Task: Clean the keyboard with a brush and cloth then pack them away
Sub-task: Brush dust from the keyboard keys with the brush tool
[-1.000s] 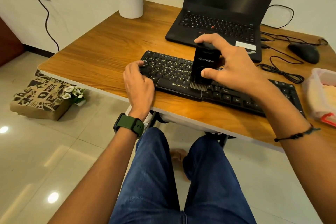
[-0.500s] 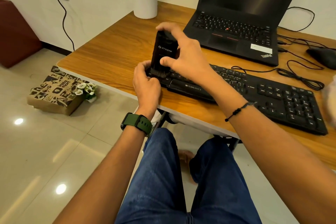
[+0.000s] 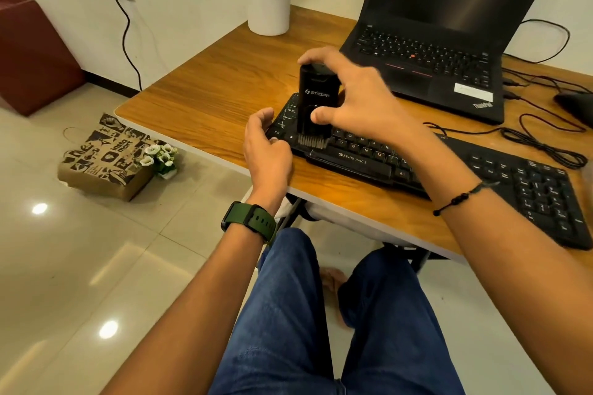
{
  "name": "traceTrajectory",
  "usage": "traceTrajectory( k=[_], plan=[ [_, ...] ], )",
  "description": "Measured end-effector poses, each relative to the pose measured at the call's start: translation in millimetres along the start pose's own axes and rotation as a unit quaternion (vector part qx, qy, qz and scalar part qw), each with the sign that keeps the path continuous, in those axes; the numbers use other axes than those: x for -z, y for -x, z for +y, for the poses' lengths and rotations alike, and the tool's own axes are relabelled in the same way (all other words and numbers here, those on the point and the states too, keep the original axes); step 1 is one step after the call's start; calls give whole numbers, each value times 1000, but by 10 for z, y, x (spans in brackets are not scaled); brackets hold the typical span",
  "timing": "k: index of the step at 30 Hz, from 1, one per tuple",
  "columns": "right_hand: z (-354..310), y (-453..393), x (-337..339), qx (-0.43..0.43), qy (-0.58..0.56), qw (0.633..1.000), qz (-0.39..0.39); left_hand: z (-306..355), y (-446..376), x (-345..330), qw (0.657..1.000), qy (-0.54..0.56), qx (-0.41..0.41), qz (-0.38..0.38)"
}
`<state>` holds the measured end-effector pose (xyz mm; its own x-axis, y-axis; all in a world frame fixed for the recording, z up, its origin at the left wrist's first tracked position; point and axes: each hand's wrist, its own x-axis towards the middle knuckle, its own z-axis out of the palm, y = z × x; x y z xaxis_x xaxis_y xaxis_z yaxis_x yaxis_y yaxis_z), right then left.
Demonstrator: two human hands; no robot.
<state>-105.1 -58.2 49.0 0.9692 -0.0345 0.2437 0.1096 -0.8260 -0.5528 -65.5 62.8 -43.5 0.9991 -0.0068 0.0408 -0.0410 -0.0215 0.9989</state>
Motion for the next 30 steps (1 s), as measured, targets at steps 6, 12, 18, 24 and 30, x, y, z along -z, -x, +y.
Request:
traceTrajectory(
  k=[6, 12, 18, 24, 30],
  plan=[
    [-101, -177, -308, 34, -26, 997, 68, -7, -3, 11, 1000, -2, -13, -2],
    [-50, -234, -312, 43, 23, 998, 49, 4, 19, 0, 1000, -15, -19, 1],
    [-36, -299, -236, 26, -18, 997, 68, 31, 35, -4, 1000, -22, -22, 2],
    [5, -394, -321, 18, 20, 997, 68, 38, 28, 12, 999, -31, -24, 1],
    [18, -445, -319, 21, 36, 996, 76, 38, 32, 2, 999, -39, -28, 10]
  ],
)
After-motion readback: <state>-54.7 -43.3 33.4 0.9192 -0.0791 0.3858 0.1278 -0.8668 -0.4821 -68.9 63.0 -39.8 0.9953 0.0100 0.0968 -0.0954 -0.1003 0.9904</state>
